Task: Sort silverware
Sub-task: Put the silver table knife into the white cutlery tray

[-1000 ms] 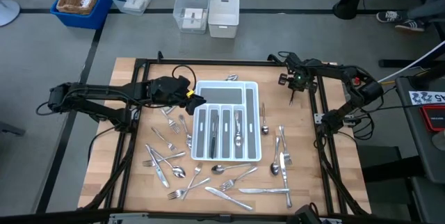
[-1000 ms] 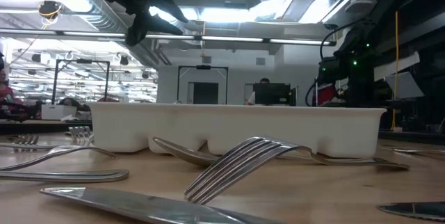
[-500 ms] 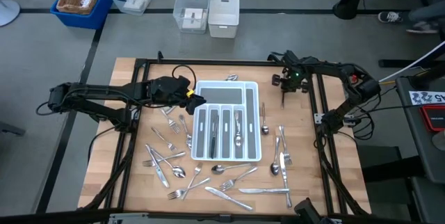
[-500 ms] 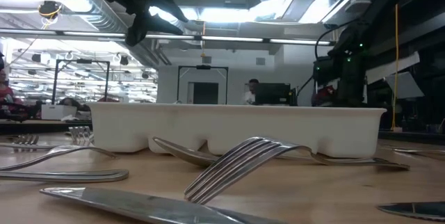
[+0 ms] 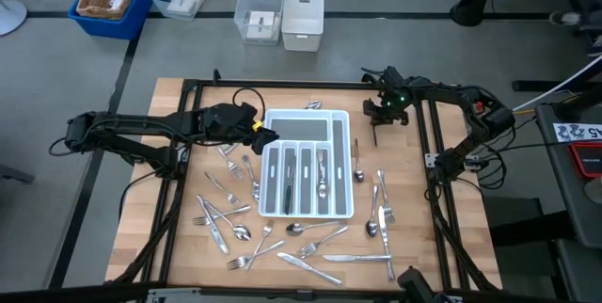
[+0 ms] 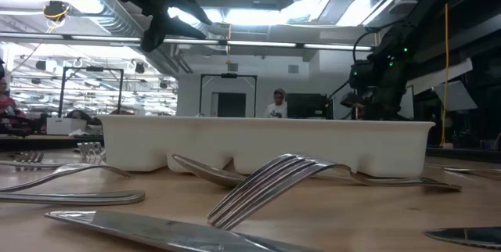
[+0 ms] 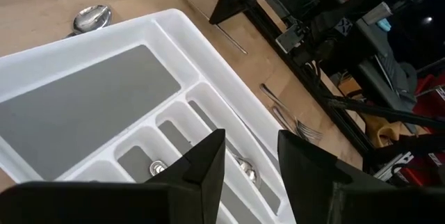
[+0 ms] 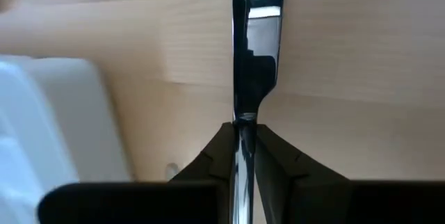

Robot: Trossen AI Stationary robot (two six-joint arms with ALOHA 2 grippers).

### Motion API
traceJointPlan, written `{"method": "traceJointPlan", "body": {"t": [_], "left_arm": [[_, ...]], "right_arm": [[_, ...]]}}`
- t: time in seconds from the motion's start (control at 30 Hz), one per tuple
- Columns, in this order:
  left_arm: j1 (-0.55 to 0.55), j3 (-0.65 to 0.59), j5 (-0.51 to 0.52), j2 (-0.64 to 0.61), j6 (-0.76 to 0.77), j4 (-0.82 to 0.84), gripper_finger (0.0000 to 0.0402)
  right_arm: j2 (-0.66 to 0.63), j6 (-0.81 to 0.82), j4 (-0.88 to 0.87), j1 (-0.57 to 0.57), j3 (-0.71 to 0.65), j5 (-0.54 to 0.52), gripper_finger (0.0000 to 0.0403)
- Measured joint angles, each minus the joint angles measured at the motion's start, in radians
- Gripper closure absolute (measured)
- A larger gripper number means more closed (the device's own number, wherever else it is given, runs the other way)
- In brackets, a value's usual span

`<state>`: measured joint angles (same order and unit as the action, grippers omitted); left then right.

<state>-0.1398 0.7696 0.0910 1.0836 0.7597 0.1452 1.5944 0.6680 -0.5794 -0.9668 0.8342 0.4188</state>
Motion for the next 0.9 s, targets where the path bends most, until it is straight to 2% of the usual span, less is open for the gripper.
{"method": "traceJointPlan", "body": {"t": [0.27, 0.43, 0.67, 0.9], "left_arm": [[0.0, 0.0, 0.0, 0.0, 0.0, 0.0, 0.0279], [0.0, 0.0, 0.0, 0.0, 0.0, 0.0, 0.0279], [0.0, 0.0, 0.0, 0.0, 0.0, 0.0, 0.0279], [0.0, 0.0, 0.0, -0.005, -0.067, 0.002, 0.0279]], "right_arm": [[-0.002, -0.029, 0.117, -0.001, 0.001, 0.11, 0.0361], [-0.002, -0.048, 0.255, -0.001, 0.001, 0.243, 0.0361], [-0.002, -0.018, 0.547, 0.014, 0.002, 0.471, 0.0361], [-0.003, 0.007, 0.924, 0.132, 0.002, 0.519, 0.0361]]}}
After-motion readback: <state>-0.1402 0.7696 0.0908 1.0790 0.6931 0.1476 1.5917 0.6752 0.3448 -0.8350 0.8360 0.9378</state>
